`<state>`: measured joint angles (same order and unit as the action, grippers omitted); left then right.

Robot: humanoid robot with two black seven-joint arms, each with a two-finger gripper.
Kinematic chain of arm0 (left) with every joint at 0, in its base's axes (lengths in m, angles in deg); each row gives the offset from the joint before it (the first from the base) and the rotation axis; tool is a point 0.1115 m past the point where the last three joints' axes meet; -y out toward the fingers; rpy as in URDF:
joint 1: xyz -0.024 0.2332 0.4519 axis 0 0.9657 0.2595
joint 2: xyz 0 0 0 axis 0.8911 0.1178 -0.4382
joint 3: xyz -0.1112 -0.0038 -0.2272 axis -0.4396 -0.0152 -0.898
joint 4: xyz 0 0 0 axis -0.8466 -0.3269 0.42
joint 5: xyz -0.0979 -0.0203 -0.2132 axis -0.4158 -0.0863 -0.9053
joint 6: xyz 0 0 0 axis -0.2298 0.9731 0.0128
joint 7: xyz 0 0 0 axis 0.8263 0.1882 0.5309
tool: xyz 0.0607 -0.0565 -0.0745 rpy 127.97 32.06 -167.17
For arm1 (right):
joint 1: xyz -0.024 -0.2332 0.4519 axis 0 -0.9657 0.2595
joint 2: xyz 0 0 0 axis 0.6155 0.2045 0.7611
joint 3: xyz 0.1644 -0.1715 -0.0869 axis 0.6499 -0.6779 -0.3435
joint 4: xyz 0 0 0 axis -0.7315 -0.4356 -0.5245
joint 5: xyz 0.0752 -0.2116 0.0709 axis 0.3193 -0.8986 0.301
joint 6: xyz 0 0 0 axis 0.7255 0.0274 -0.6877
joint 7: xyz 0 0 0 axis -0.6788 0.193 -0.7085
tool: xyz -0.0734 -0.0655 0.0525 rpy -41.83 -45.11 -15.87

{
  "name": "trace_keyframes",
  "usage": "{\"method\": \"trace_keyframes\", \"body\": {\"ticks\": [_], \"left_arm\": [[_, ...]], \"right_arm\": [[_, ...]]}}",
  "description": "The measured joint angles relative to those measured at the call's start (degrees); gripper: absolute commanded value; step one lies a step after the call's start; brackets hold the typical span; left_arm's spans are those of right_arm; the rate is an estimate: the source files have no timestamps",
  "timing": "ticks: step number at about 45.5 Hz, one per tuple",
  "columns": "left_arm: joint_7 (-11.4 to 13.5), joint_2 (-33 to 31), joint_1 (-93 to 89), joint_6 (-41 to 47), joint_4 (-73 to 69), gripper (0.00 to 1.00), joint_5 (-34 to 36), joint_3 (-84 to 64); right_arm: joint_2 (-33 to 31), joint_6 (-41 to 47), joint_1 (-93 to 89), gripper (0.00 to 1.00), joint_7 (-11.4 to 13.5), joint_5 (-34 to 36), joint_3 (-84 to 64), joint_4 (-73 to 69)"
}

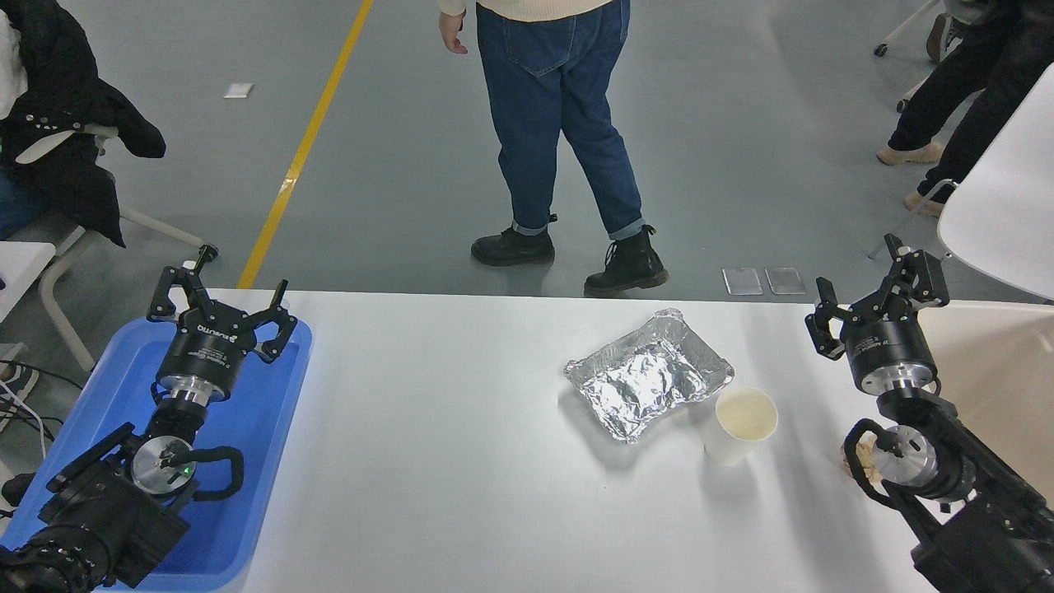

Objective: Pick up paper cup place in dustbin

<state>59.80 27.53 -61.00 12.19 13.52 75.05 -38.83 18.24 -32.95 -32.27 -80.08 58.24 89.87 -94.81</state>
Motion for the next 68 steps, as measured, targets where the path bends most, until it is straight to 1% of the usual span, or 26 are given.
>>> {"method": "trace_keyframes", "body": {"ticks": [53,68], "left_arm": [[0.1,0.0,0.0,0.0,0.0,1.0,0.0,0.0],[0.1,0.0,0.0,0.0,-0.1,1.0,0.0,0.0]], "right_arm": [[0.1,-0.1,0.5,1.0,0.0,0.1,-1.5,0.8],[-0.9,-0.3,0.2,1.0,0.0,0.2,-2.2,0.9]]}}
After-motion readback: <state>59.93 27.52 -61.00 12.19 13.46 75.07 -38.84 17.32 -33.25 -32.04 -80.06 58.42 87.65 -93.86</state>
